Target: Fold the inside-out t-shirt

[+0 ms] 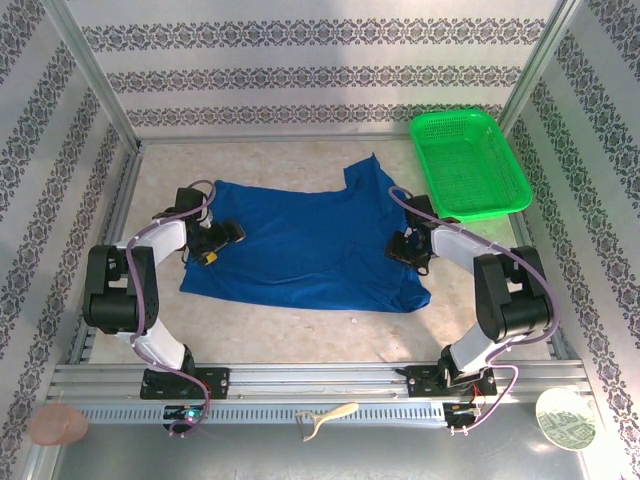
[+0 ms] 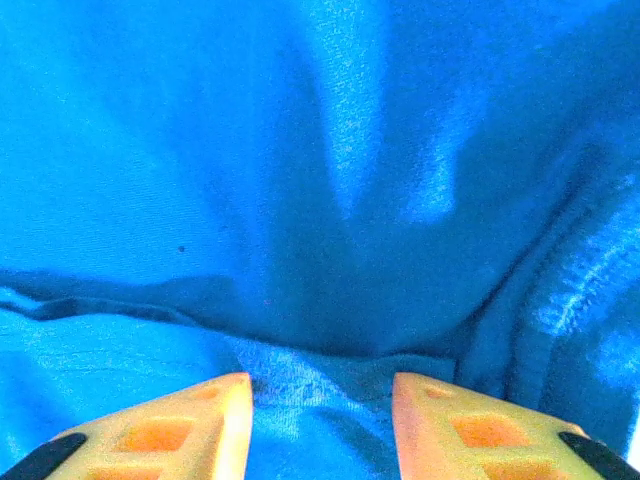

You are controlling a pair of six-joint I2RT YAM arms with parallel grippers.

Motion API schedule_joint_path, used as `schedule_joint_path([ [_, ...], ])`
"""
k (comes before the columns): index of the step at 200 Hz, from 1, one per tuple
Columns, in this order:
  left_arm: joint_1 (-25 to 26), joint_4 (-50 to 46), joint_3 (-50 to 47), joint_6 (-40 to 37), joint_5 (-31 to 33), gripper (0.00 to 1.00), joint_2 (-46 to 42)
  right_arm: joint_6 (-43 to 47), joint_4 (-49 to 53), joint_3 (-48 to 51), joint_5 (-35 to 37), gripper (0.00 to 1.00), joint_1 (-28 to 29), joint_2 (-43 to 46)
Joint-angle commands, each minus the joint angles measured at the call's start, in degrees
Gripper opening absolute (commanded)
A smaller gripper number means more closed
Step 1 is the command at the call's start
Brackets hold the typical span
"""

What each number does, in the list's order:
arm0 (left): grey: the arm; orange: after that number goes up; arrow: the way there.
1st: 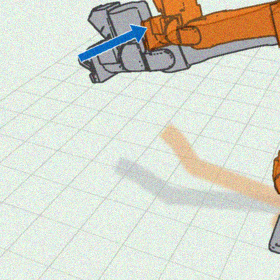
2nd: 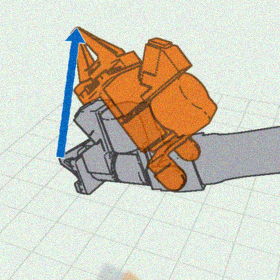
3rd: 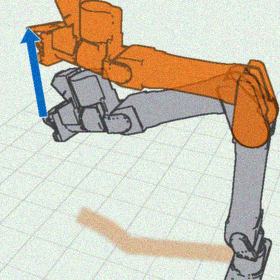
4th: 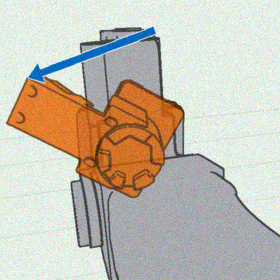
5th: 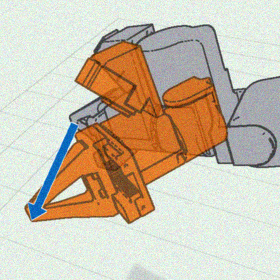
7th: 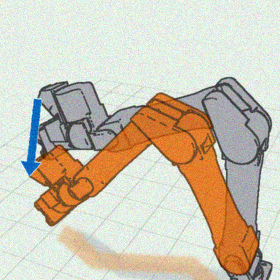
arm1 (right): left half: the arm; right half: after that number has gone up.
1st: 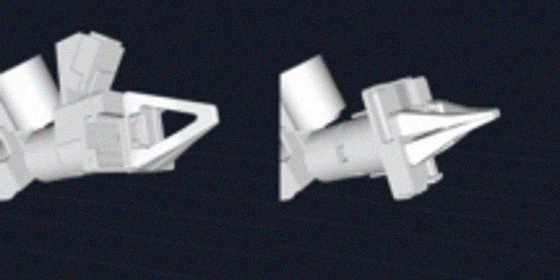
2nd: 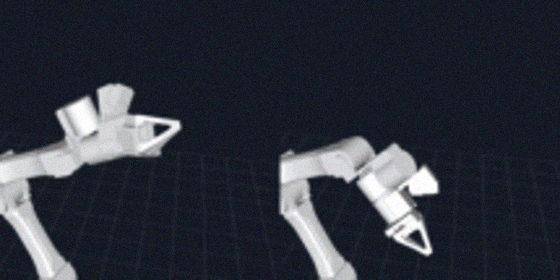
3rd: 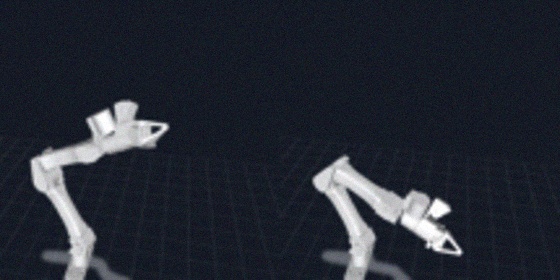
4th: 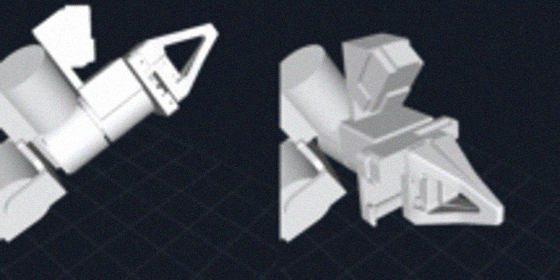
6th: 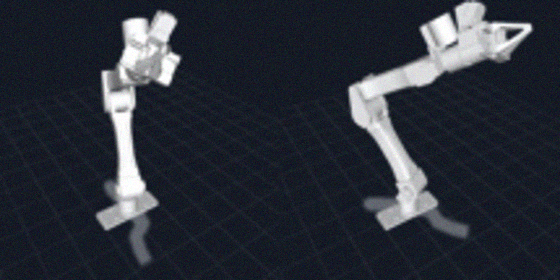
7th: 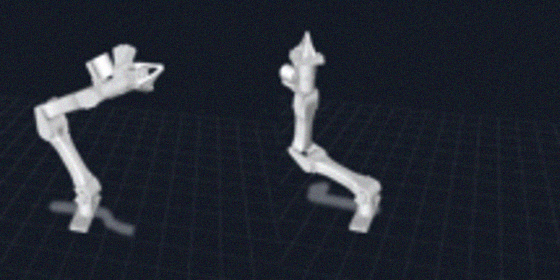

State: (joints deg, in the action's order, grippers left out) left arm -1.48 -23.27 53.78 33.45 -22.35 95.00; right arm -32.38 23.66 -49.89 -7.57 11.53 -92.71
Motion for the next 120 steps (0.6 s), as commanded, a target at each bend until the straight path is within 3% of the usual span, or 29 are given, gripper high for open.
schedule_joint_path([
  [1,0.57,2.04,-1.33,0.47,1.38,0.89,0.75,1.11,-0.9,-1.67,1.59,0.24,0.38,-1.16],
  [16,0.53,2.17,-1.84,0.39,1.9,0.89,1.03,1.29,-0.9,-1.85,2.36,0.0,0.07,-0.16],
  [67,0.49,2.92,-3.15,0.1,3.09,0.89,2.18,1.24,0.11,-4.16,4.75,0.0,-2.7,6.56],
  [120,0.51,3.43,-3.66,0.03,3.46,0.89,2.86,0.87,-1.19,-8.38,4.72,0.0,-4.79,0.16],
])
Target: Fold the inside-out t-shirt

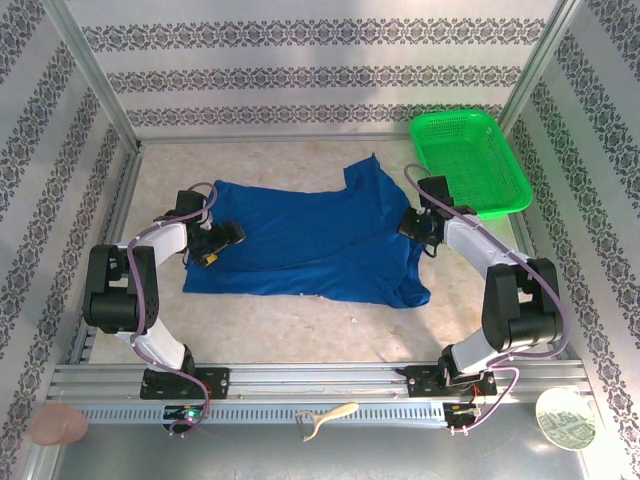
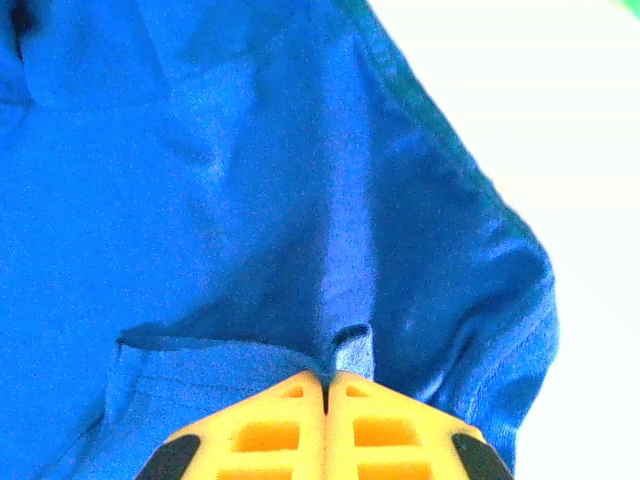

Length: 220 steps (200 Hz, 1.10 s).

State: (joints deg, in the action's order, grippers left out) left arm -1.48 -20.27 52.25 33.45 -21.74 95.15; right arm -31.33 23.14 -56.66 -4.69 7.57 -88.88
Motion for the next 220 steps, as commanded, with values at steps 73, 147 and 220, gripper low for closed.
schedule_joint_path([
  [73,0.64,-3.75,5.04,0.77,-1.19,0.9,-7.26,-3.63,0.79,3.24,-2.84,0.44,5.96,10.14],
  [147,1.03,9.93,-4.71,6.04,-5.88,0.9,1.9,-18.48,-12.18,18.38,-0.77,0.44,16.91,6.92],
  [220,1.03,12.27,-18.88,12.08,-1.78,0.91,-4.14,-33.15,-12.21,36.48,1.53,0.46,18.58,20.62],
])
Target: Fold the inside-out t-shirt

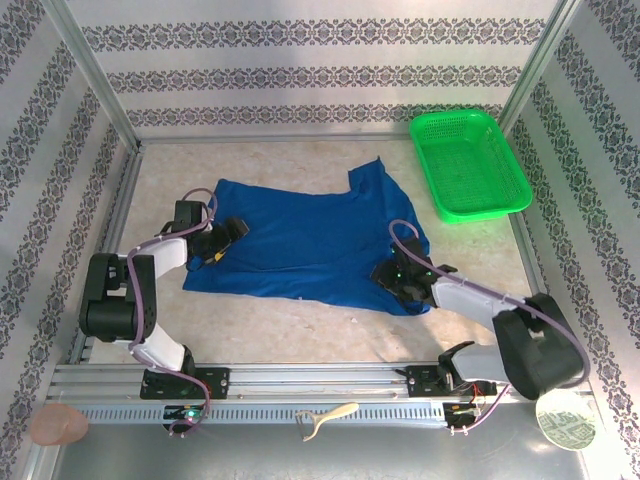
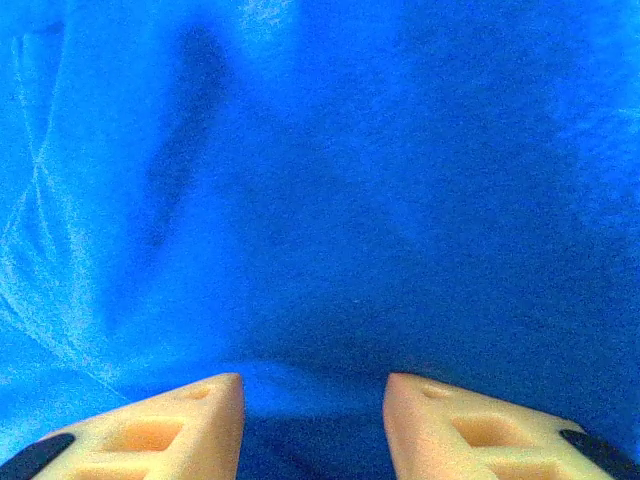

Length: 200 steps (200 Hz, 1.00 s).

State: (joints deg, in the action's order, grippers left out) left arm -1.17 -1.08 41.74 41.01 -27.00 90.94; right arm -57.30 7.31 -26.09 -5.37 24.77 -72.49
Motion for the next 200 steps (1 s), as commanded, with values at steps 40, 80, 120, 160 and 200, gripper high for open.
schedule_joint_path([
  [40,0.73,-8.08,-17.41,8.16,5.8,0.91,-10.18,-11.65,7.59,12.63,3.59,0.46,2.49,18.47],
  [80,0.64,-15.96,-10.81,6.6,9.22,0.91,-21.27,-5.56,12.32,3.86,2.11,0.48,-0.58,22.48],
  [120,-2.05,-25.33,11.58,-4.88,12.35,0.99,-10.22,9.47,15.82,-19.19,-3.42,0.5,-6.94,7.38],
  [160,-5.99,-33.93,32.01,-13.91,14.24,0.99,9.53,20.64,21.84,-45.44,-3.1,0.51,-10.63,-15.15],
  [200,-6.21,-39.83,46.64,-18.92,16.92,0.92,23.61,24.59,28.53,-68.04,-0.57,0.54,-12.42,-34.46],
])
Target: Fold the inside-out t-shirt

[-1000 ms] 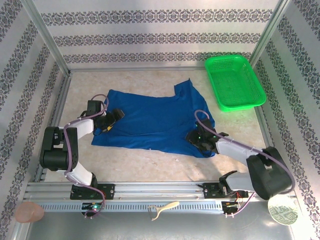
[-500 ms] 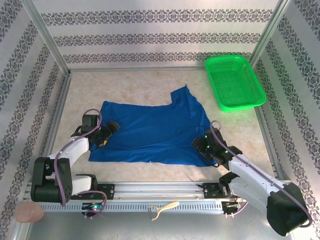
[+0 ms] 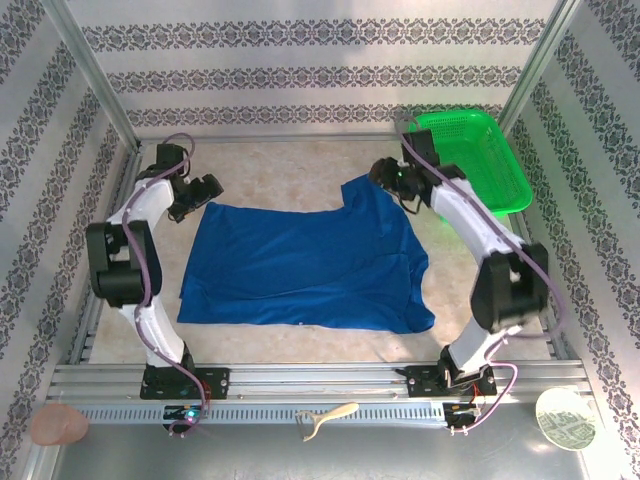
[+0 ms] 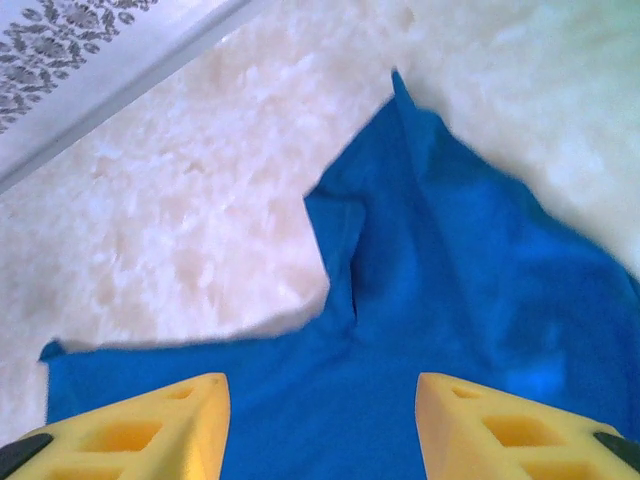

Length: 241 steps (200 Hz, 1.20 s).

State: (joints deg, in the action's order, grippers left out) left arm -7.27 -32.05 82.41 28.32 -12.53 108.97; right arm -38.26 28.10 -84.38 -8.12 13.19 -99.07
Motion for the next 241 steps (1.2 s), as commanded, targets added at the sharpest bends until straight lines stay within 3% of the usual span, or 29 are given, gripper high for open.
schedule_joint_path([
  [1,-0.12,-8.97,6.29,-6.33,2.39,0.92,5.96,5.69,7.93,-10.32,2.25,0.54,-0.86,-8.33],
  [38,0.32,-10.75,13.59,-7.87,1.1,0.85,13.71,8.39,15.38,-28.53,4.34,0.56,-1.33,-23.13],
  [85,1.14,-7.91,12.56,-8.09,-1.84,0.72,15.85,11.1,24.11,-47.24,7.26,0.58,-2.15,-38.24],
  [131,1.79,-5.79,11.21,-7.42,-3.24,0.67,15.68,11.59,30.68,-62.66,7.81,0.58,-2.37,-50.23],
  [198,2.56,-6.67,12.37,-9.89,-1.01,0.6,14.6,7.85,29.74,-68.12,4.64,0.47,-3.86,-57.47],
  [241,3.2,-7.58,13.22,-11.81,1.72,0.51,14.47,6.25,28.74,-69.09,2.29,0.27,-4.88,-58.77],
])
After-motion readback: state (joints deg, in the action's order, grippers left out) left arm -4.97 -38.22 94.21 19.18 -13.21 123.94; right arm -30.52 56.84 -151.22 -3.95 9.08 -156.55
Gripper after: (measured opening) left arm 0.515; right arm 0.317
